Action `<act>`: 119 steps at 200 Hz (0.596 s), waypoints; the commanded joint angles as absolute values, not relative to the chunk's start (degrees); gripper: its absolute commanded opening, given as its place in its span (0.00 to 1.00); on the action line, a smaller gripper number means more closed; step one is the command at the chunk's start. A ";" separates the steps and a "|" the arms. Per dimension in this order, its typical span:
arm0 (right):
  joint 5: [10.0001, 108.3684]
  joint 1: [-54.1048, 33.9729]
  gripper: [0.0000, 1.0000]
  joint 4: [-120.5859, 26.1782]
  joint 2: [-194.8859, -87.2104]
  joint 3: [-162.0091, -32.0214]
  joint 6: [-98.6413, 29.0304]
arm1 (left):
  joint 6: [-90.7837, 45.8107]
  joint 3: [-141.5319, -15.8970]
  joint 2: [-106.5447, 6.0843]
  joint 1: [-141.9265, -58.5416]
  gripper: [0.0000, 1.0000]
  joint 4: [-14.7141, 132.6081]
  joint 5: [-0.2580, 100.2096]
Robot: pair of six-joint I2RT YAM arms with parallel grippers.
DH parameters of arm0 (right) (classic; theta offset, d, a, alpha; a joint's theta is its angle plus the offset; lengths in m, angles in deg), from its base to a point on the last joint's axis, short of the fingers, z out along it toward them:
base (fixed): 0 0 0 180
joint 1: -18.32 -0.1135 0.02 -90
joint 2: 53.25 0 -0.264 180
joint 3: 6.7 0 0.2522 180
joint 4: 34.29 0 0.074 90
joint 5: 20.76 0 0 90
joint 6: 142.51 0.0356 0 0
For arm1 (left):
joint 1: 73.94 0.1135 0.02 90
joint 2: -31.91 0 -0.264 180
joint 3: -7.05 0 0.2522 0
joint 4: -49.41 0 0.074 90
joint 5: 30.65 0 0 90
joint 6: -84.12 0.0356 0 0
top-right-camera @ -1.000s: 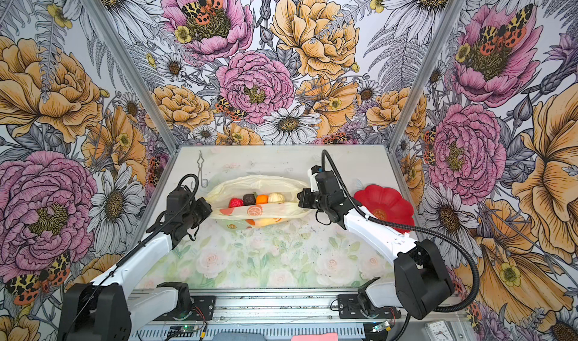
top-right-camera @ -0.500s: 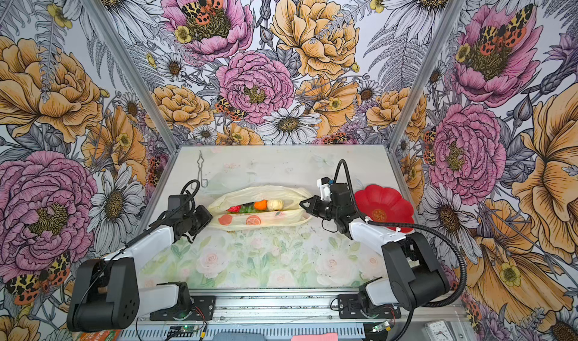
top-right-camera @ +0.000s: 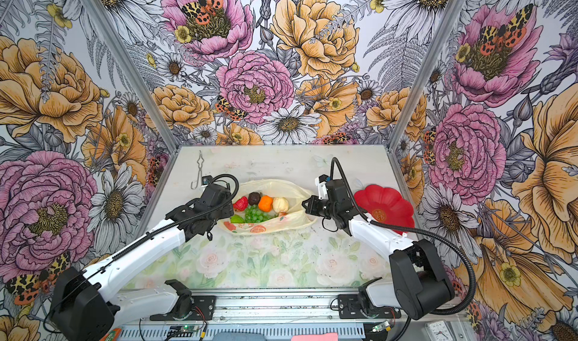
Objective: Take the fake fruits out of the plastic bag
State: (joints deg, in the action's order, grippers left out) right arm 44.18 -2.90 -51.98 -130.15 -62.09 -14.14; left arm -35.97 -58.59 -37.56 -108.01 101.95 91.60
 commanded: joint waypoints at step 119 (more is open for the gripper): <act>50.73 -3.20 0.00 -58.06 -126.60 -62.63 -19.73 | -24.77 -72.96 -61.96 -101.03 0.13 97.09 90.49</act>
